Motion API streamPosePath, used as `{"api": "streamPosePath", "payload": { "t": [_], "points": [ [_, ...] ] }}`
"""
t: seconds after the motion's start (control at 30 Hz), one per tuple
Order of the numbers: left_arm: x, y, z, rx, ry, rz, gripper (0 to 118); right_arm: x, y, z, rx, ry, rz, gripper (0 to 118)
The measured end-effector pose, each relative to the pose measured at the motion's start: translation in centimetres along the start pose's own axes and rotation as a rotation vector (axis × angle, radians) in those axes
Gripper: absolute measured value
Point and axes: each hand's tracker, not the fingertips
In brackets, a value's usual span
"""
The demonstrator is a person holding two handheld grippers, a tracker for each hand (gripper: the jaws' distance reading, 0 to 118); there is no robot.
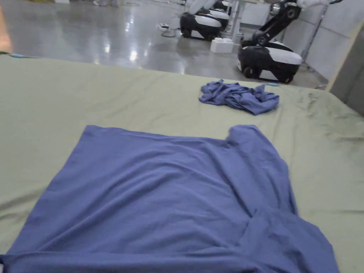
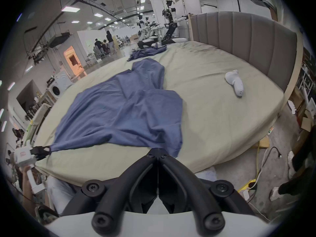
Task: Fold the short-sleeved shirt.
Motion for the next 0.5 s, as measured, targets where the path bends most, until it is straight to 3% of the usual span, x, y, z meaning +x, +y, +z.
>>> {"api": "streamPosePath", "payload": {
  "t": [0.03, 0.07, 0.1, 0.13, 0.17, 0.33, 0.37, 0.4, 0.43, 0.5],
  "points": [
    [-0.1, -0.1, 0.2, -0.003, 0.007, 0.006, 10, 0.1, 0.3, -0.4, -0.017, -0.012, -0.004, 16],
    [-0.1, -0.3, 0.3, 0.016, 0.024, -0.02, 10, 0.3, 0.5, -1.0, -0.024, -0.009, -0.002, 40],
    [-0.1, -0.3, 0.2, 0.02, 0.029, -0.031, 10, 0.5, 0.7, -1.5, -0.042, -0.009, 0.003, 84],
    [0.3, -0.4, 0.3, 0.012, 0.032, -0.037, 10, 0.6, 0.8, -2.3, -0.093, -0.009, 0.012, 102],
    [0.6, -0.5, 0.2, 0.009, 0.036, -0.039, 10, 0.8, 1.0, -2.9, -0.125, -0.023, 0.018, 105],
    [1.6, -0.2, -0.1, -0.019, 0.07, -0.097, 10, 0.4, 1.3, -5.0, -0.142, -0.143, 0.106, 99],
    [1.7, -0.1, 0.0, -0.022, 0.071, -0.1, 10, 0.3, 1.3, -4.8, -0.13, -0.145, 0.115, 84],
    [1.7, 0.1, 0.1, -0.022, 0.071, -0.099, 10, 0.3, 1.3, -4.7, -0.127, -0.133, 0.114, 30],
    [1.7, 0.2, 0.1, -0.027, 0.071, -0.094, 10, 0.4, 1.5, -4.6, -0.13, -0.109, 0.119, 5],
    [1.7, 0.4, 0.2, -0.033, 0.063, -0.069, 10, 0.7, 1.7, -5.1, -0.129, -0.024, 0.06, 5]
  ]
}}
